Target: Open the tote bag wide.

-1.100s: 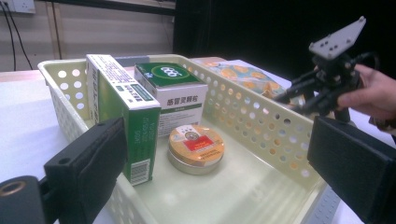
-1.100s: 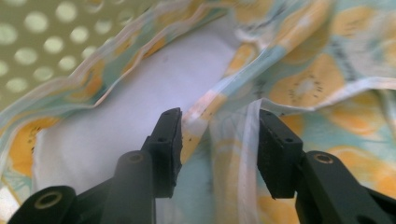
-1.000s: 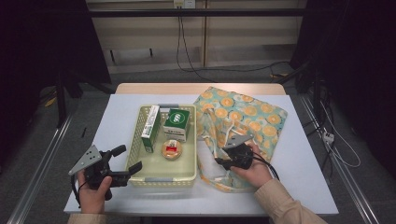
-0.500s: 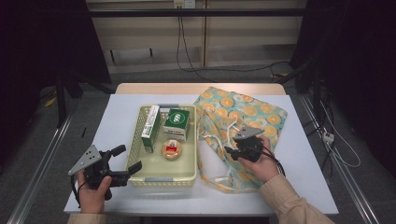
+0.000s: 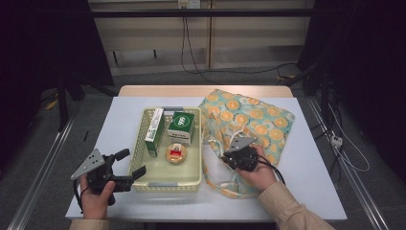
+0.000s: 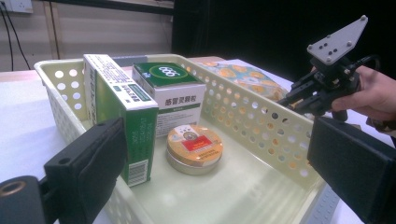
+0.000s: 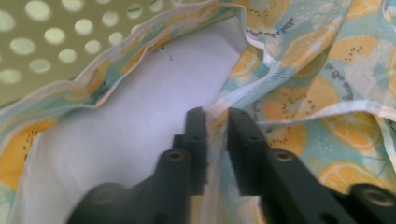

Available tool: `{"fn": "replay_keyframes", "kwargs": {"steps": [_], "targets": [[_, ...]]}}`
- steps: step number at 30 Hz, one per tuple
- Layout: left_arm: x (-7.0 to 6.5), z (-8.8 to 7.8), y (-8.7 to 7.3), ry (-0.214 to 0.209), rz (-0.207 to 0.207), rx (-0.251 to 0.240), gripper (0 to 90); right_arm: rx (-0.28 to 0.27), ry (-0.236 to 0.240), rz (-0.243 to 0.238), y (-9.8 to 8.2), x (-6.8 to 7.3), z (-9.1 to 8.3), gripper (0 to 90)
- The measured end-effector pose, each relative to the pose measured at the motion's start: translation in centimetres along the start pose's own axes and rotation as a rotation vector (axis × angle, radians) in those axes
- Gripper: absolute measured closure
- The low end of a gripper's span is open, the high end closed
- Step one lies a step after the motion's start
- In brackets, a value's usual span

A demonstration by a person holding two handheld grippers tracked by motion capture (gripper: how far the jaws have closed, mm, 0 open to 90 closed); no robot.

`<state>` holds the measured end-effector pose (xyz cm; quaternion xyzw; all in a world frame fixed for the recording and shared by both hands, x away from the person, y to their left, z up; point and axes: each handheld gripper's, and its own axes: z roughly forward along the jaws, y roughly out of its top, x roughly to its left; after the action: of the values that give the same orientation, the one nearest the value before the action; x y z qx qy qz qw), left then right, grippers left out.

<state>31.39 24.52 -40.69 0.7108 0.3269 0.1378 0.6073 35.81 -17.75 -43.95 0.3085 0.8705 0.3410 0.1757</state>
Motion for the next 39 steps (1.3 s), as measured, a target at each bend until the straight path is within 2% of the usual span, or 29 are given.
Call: {"fn": "replay_keyframes", "kwargs": {"steps": [4,7,10,13,15,17,18,20,23,29,30,31,32,33,35,37,39], "targets": [[0.0,0.0,0.0,-0.002,-0.002,0.001,5.1,-0.015,-0.052,0.008,0.3,-0.4,-0.3,66.9],[-0.1,0.1,0.0,-0.005,-0.001,0.000,5.1,0.006,-0.057,0.027,0.1,-0.9,-0.5,64.4],[-0.1,0.1,0.0,-0.005,-0.002,0.001,5.1,0.039,-0.059,0.027,-0.5,-1.0,-0.5,67.6],[-0.1,0.1,0.0,-0.004,0.000,0.001,5.1,0.065,-0.050,0.046,-1.3,-1.4,-0.5,67.9],[-0.1,0.1,0.0,-0.004,0.005,0.002,5.1,0.075,-0.035,0.055,-1.8,-1.5,-0.5,61.7],[-0.1,0.2,0.0,-0.004,-0.001,0.003,5.1,0.057,0.009,0.090,-2.1,-1.4,-0.4,52.0],[-0.1,0.2,0.0,-0.004,0.000,0.006,5.1,0.064,0.019,0.093,-2.1,-1.2,-0.4,48.9],[-0.1,0.2,0.0,-0.006,0.002,0.007,5.1,0.062,-0.006,0.072,-2.0,-1.0,-0.3,44.2],[-0.2,0.2,0.0,-0.006,0.000,0.000,5.1,0.052,0.030,0.081,-2.1,-1.1,0.0,42.7],[-0.2,0.2,0.0,-0.007,0.000,0.001,5.1,0.053,0.074,0.087,-2.0,-1.0,0.1,52.0],[-0.2,0.2,0.0,-0.007,0.000,0.001,5.1,0.053,0.081,0.088,-2.0,-1.0,0.1,56.6],[-0.2,0.2,0.1,-0.006,0.001,0.001,5.1,0.054,0.087,0.085,-1.9,-1.1,0.0,72.7],[-0.2,0.2,0.1,-0.004,0.002,-0.001,5.1,0.058,0.089,0.080,-1.8,-1.2,0.0,85.2],[-0.2,0.2,0.1,-0.004,0.001,0.000,5.1,0.061,0.085,0.078,-1.8,-1.4,0.0,88.2],[-0.2,0.1,0.1,-0.004,0.000,-0.002,5.1,0.068,0.089,0.084,-1.6,-1.8,0.1,90.0],[-0.1,0.1,0.1,-0.003,-0.003,-0.006,5.1,0.069,0.062,0.079,-1.4,-2.3,-0.1,90.0],[0.0,0.0,0.0,0.000,-0.006,-0.006,5.1,0.049,0.067,0.103,-1.1,-3.0,-0.6,90.0]]}}
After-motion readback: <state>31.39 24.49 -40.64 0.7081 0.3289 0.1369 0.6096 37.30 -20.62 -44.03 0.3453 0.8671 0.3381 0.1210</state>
